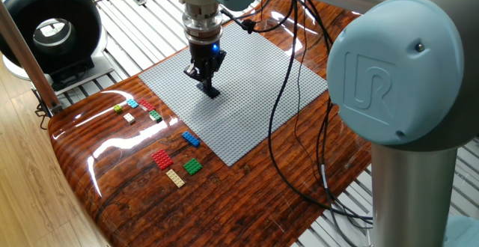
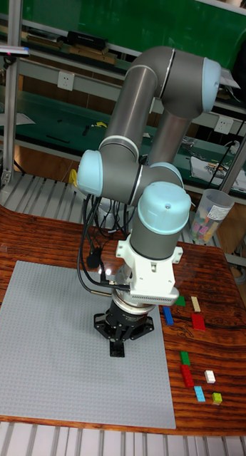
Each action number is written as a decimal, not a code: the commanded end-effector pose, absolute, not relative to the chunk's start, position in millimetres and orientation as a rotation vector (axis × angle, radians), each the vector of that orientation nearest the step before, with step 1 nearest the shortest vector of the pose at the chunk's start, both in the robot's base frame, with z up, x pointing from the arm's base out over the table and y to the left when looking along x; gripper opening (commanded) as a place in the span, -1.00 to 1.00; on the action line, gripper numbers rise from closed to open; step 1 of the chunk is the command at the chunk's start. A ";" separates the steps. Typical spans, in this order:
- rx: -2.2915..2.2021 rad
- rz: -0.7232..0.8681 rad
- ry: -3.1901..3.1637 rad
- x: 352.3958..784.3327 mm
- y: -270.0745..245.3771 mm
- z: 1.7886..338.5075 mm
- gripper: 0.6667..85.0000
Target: Build with small Lego blocks
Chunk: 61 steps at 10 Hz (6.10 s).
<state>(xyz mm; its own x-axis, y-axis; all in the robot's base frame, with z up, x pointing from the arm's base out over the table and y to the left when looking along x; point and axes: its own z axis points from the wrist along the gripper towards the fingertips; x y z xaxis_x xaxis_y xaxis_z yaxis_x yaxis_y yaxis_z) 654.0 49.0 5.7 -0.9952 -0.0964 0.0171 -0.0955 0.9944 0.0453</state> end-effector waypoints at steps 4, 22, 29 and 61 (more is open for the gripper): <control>0.134 -0.096 -3.116 655.8 51.0 9.7 -0.99; 0.107 -0.108 -3.122 655.5 53.2 8.0 -0.99; 0.103 -0.120 -3.124 655.7 55.3 7.6 -0.99; 0.115 -0.125 -3.108 644.4 54.8 8.4 -0.99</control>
